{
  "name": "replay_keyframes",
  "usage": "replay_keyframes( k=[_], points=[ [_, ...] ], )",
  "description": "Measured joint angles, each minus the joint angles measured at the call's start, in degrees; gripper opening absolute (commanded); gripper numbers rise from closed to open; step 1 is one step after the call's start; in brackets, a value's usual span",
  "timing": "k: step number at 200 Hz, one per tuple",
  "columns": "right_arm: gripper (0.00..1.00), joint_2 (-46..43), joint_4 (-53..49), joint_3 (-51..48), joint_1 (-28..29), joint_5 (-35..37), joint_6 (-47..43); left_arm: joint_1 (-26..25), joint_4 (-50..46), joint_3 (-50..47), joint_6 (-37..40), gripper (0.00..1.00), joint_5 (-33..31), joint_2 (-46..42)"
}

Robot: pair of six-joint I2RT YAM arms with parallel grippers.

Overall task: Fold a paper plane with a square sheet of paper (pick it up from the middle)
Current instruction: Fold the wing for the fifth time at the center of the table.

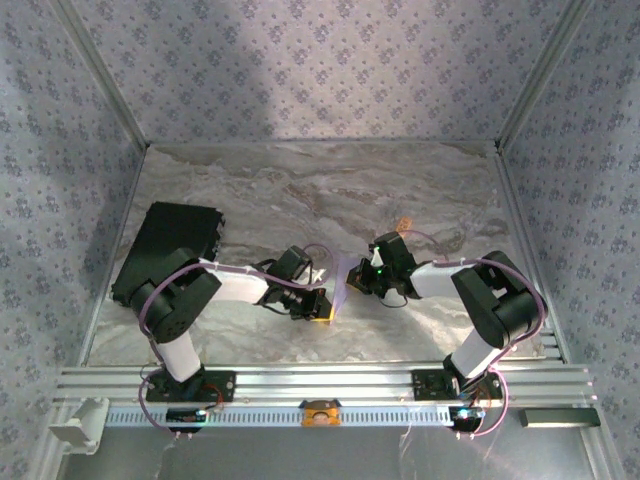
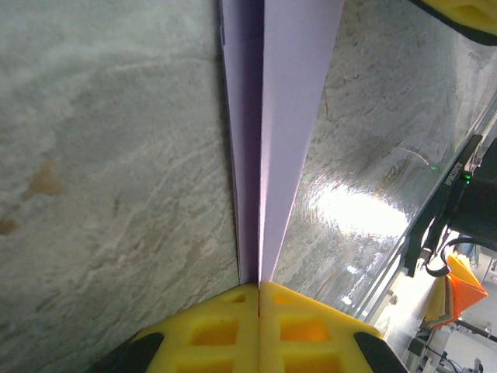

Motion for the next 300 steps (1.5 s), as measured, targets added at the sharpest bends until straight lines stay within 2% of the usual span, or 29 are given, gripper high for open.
replay_keyframes(
  k=[35, 53, 69, 117, 149, 191, 217, 248, 300],
  points=[
    [0.02, 0.0, -0.1, 0.0, 0.0, 0.0, -0.2, -0.1, -0.2, 0.0, 0.2, 0.09, -0.3, -0.1],
    [0.02, 0.0, -0.4, 0.2, 0.0, 0.0, -0.3, -0.4, -0.6, 0.1, 0.4, 0.09, -0.9, -0.4],
    [0.02, 0.0, -0.6, 0.3, 0.0, 0.0, -0.6, -0.7, -1.0, 0.1, 0.6, 0.15, -1.5, -0.9],
    [0.02, 0.0, -0.7, 0.3, 0.0, 0.0, -1.1, -1.9, -8.3, 0.0, 0.6, 0.18, -2.8, -4.1],
    [0.02, 0.0, -0.7, 0.3, 0.0, 0.0, -1.1, -1.5, -12.2, -0.3, 0.4, 0.19, -4.1, -8.6],
    [0.02, 0.0, -1.0, 0.6, 0.0, 0.0, -1.5, 1.4, -10.6, 0.3, -1.0, 0.15, -4.2, -14.4],
    [0.02, 0.0, -1.1, 0.6, 0.0, 0.0, -1.5, 2.4, -8.0, 2.9, -2.2, 0.13, -2.6, -12.2],
    [0.02, 0.0, -1.1, 0.6, 0.0, 0.0, -1.5, 2.4, -2.7, 6.9, -4.0, 0.11, 0.0, -4.6],
    [0.02, 0.0, -1.1, 0.6, 0.0, 0.0, -1.5, 2.4, 2.8, 7.6, -6.4, 0.1, 0.9, 3.4]
  ],
)
